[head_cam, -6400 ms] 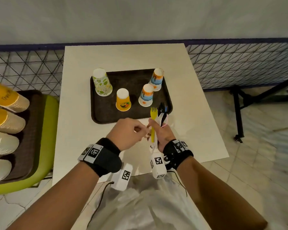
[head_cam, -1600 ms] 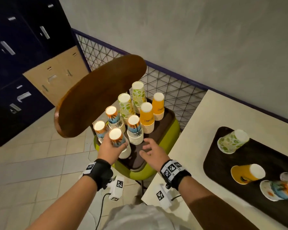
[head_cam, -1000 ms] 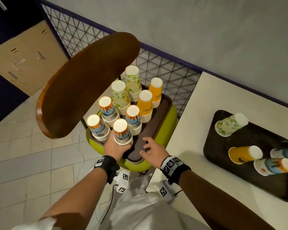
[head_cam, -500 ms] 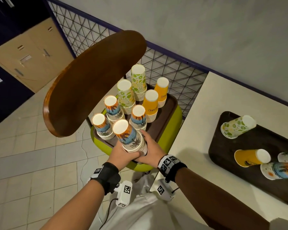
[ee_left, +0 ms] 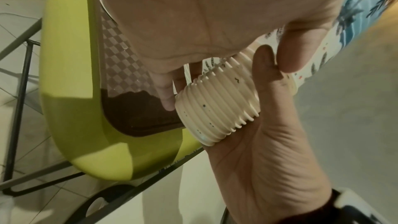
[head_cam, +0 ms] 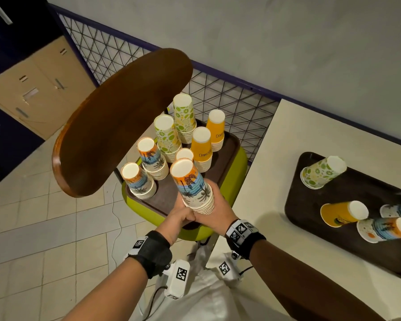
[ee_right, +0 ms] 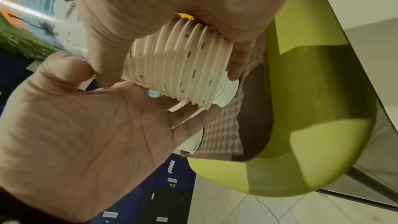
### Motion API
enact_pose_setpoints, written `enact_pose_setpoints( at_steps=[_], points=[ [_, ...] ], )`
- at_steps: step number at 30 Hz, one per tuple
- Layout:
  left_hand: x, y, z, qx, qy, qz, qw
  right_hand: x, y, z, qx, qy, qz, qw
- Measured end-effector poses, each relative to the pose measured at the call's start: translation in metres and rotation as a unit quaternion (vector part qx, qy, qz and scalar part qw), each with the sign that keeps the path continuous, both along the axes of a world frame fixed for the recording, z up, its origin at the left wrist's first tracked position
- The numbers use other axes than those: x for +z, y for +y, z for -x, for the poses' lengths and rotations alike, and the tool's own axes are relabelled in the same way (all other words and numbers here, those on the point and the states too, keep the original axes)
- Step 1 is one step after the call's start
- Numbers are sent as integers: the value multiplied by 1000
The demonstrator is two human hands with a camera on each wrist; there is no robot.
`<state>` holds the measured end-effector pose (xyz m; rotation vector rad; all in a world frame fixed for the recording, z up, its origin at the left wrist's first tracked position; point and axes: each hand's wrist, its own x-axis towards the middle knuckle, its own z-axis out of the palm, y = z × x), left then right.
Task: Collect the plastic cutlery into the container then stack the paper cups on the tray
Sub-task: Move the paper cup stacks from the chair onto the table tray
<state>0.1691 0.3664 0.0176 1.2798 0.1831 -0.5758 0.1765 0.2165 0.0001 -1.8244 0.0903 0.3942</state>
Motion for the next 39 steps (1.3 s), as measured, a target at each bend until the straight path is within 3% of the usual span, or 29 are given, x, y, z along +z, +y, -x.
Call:
enact_pose_setpoints(
  at_steps=[8, 11, 14, 18, 21, 27, 33, 39],
  points=[
    [16, -6, -2, 18, 44, -38, 998, 11, -12, 6, -33, -11, -34, 999],
    [11, 2, -8, 98, 13, -114, 989, 16, -19, 4, -50, -13, -47, 998],
    [-2, 13, -20, 143, -74, -318, 934, 20, -27, 2, -74, -6, -69, 995],
    [-20, 17, -47, 104, -108, -428, 891, 27, -33, -2, -85, -10, -89, 992],
    [-41, 21, -63, 49, -91, -444, 890, 31, -33, -5, -93, -24, -88, 991],
    [-89, 29, -94, 56, -109, -403, 907, 33, -33, -6, -100, -31, -85, 991],
    [-79, 14, -98, 45, -122, -383, 914, 33, -38, -4, -99, -19, -76, 992],
    [-62, 10, -86, 36, -141, -411, 900, 31, -41, -3, -112, -20, -56, 992]
  ],
)
